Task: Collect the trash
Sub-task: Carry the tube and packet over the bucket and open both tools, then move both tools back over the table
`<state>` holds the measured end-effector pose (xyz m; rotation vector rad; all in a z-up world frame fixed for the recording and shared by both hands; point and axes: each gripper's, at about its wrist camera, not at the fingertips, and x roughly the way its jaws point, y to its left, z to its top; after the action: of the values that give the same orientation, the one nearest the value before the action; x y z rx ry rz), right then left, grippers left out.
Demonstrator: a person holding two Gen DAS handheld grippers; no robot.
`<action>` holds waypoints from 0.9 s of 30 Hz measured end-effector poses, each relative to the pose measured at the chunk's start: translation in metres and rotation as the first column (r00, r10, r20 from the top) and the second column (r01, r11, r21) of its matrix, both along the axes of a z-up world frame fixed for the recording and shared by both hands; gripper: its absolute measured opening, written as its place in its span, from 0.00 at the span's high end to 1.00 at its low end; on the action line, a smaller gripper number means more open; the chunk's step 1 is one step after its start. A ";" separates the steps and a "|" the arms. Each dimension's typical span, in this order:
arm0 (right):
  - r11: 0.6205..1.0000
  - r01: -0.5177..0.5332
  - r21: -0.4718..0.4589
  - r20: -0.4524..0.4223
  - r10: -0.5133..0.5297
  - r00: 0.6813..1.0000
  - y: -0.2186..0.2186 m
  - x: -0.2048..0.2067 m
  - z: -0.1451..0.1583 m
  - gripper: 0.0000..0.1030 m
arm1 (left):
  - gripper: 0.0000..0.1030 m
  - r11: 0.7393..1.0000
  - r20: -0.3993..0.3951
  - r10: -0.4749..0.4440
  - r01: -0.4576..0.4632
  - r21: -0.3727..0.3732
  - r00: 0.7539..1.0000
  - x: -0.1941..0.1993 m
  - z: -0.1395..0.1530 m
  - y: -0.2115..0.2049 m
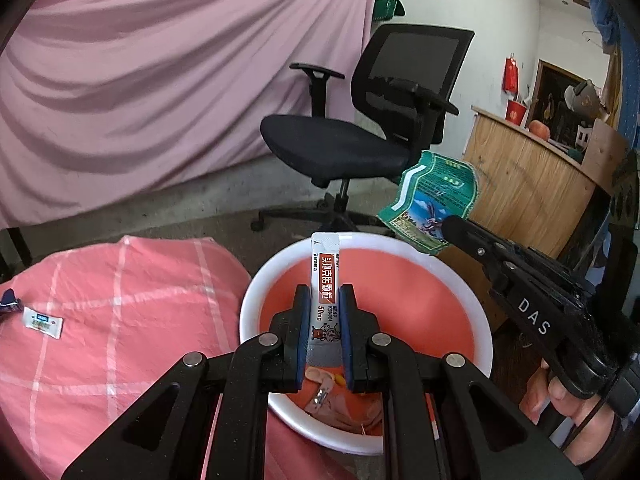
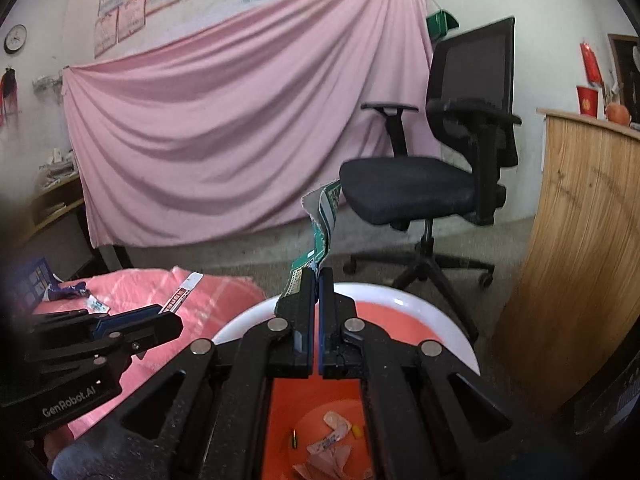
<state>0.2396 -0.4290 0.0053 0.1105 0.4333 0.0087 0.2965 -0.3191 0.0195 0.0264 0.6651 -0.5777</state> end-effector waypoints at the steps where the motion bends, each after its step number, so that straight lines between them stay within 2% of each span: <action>1: 1.000 -0.001 0.000 -0.011 0.001 1.000 0.000 0.001 -0.002 0.81 | 0.89 1.000 -0.006 -0.001 0.001 -0.002 1.000 0.001 -0.002 0.000; 8: 1.000 0.001 -0.005 -0.049 -0.001 0.999 -0.001 0.008 -0.006 0.80 | 0.86 1.000 -0.052 0.003 -0.002 0.021 0.999 0.008 -0.010 0.003; 14: 1.000 0.002 -0.006 -0.062 -0.002 0.998 -0.001 0.011 -0.007 0.78 | 0.83 0.999 -0.052 0.042 -0.041 0.025 0.998 0.009 -0.008 0.021; 16: 1.000 -0.001 -0.004 -0.058 0.001 0.998 0.000 0.011 -0.006 0.76 | 0.74 0.998 -0.043 0.063 -0.062 0.015 0.997 0.008 -0.005 0.028; 18: 1.000 -0.006 -0.002 -0.048 0.006 0.999 0.003 0.011 -0.004 0.66 | 0.68 0.996 -0.032 0.088 -0.089 -0.006 0.996 0.006 -0.001 0.037; 20: 1.000 -0.011 -0.001 -0.030 0.011 0.999 0.006 0.010 0.000 0.56 | 0.67 0.993 -0.019 0.113 -0.114 -0.024 0.993 0.005 0.004 0.047; 22: 1.000 -0.019 0.005 -0.003 0.019 1.000 0.011 0.008 0.005 0.51 | 0.65 0.988 0.001 0.151 -0.150 -0.026 0.989 0.003 0.010 0.058; 24: 1.000 -0.026 0.007 0.024 0.026 0.999 0.016 0.005 0.010 0.46 | 0.63 0.978 0.034 0.209 -0.207 -0.038 0.977 0.000 0.017 0.070; 27: 0.999 -0.036 0.021 0.074 0.035 0.997 0.022 0.002 0.019 0.33 | 0.52 0.956 0.073 0.290 -0.284 -0.076 0.954 -0.003 0.027 0.091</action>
<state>0.2414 -0.4069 0.0242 0.1240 0.3615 0.0524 0.2932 -0.2277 0.0464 -0.1054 0.5560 -0.3152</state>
